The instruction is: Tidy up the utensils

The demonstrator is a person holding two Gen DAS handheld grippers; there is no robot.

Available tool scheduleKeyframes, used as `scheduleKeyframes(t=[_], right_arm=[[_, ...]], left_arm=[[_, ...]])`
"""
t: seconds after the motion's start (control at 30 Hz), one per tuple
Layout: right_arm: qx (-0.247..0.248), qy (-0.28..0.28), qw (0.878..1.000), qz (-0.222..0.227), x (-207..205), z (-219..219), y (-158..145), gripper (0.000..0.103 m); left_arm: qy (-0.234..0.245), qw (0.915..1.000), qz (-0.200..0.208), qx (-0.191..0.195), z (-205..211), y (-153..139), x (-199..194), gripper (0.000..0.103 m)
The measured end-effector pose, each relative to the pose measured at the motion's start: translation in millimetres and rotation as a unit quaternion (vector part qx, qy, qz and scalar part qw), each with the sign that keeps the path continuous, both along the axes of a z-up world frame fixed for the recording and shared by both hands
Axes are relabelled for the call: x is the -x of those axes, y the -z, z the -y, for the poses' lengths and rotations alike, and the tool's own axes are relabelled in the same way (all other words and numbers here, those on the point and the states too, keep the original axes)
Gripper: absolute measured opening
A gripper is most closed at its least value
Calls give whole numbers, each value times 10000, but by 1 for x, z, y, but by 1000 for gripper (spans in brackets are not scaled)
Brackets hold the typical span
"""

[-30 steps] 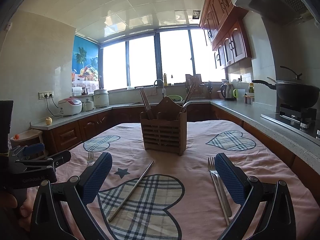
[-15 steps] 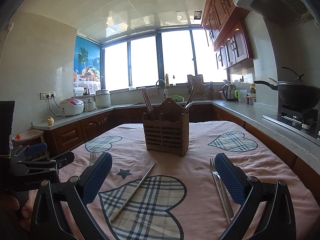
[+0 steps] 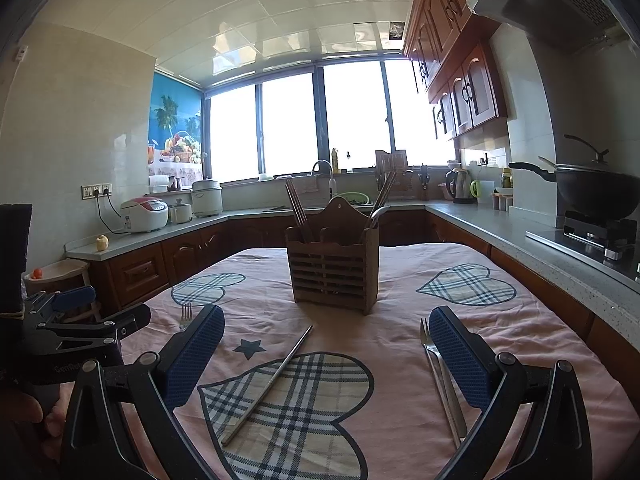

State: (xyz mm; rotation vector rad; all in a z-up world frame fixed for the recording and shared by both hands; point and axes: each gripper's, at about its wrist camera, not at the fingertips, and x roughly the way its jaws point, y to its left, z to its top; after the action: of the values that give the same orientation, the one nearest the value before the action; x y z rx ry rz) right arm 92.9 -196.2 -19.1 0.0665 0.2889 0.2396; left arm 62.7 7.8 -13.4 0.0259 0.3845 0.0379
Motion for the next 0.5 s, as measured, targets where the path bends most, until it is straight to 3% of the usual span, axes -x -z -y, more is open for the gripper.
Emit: scheduleKeyframes(t=[0.5], right_arm=[[-9,-17,10000,-11,0,3,1,103]], left_arm=[[30,10000,-29,-18,2,1,-2,102]])
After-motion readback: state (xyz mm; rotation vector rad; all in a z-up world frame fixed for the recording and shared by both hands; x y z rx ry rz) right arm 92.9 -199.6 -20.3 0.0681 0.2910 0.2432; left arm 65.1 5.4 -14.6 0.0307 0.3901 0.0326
